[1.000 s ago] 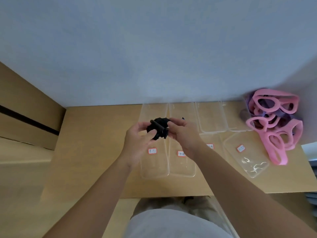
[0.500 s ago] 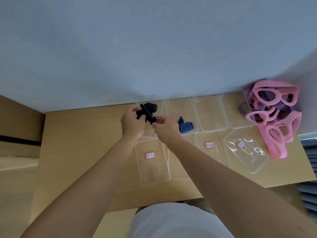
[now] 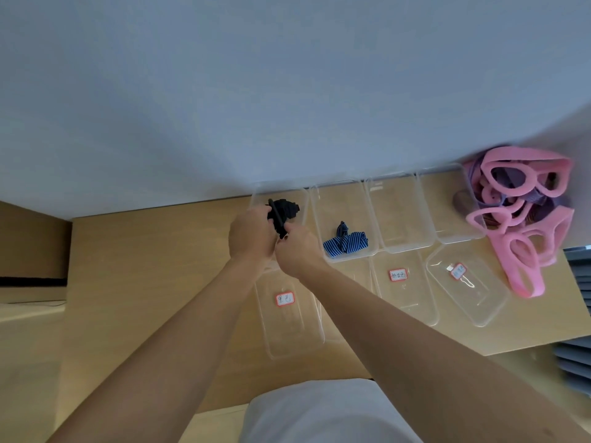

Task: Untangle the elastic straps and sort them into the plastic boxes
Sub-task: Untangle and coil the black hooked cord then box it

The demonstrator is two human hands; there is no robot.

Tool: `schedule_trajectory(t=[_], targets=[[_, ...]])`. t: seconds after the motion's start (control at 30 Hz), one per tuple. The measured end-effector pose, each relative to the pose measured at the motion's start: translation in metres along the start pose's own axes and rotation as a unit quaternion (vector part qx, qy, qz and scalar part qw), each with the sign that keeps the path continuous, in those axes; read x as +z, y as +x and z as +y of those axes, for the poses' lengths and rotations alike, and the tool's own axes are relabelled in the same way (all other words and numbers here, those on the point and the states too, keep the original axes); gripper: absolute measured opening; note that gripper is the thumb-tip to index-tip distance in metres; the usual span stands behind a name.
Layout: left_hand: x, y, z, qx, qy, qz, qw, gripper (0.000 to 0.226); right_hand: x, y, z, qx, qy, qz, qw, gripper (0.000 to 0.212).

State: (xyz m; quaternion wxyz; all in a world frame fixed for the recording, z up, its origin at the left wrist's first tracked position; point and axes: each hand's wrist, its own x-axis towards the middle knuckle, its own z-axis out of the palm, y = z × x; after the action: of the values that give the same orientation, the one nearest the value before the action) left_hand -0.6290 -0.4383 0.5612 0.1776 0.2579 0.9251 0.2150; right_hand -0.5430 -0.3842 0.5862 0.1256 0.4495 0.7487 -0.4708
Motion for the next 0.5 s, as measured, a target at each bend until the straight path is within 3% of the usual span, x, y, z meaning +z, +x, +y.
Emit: schedule_trajectory(t=[0.13,0.27,0.5], targets=[[-0.003,0.006,0.000,0.025,0.089,-0.023,0.995,0.017,0.002,0.011,-0.003,-0.004,-0.083,0.022,0.996,0.011],[-0.010,0.011,0.000,0.025,0.171,-0.028,0.985,0.014,-0.003,0.021,-0.005,-0.024,-0.160,0.072,0.984,0.017],[-0.012,0.021,-0.002,0.091,0.206,-0.025,0.974,0.017,-0.006,0.022,-0.005,-0.139,-0.283,0.125,0.941,0.011]])
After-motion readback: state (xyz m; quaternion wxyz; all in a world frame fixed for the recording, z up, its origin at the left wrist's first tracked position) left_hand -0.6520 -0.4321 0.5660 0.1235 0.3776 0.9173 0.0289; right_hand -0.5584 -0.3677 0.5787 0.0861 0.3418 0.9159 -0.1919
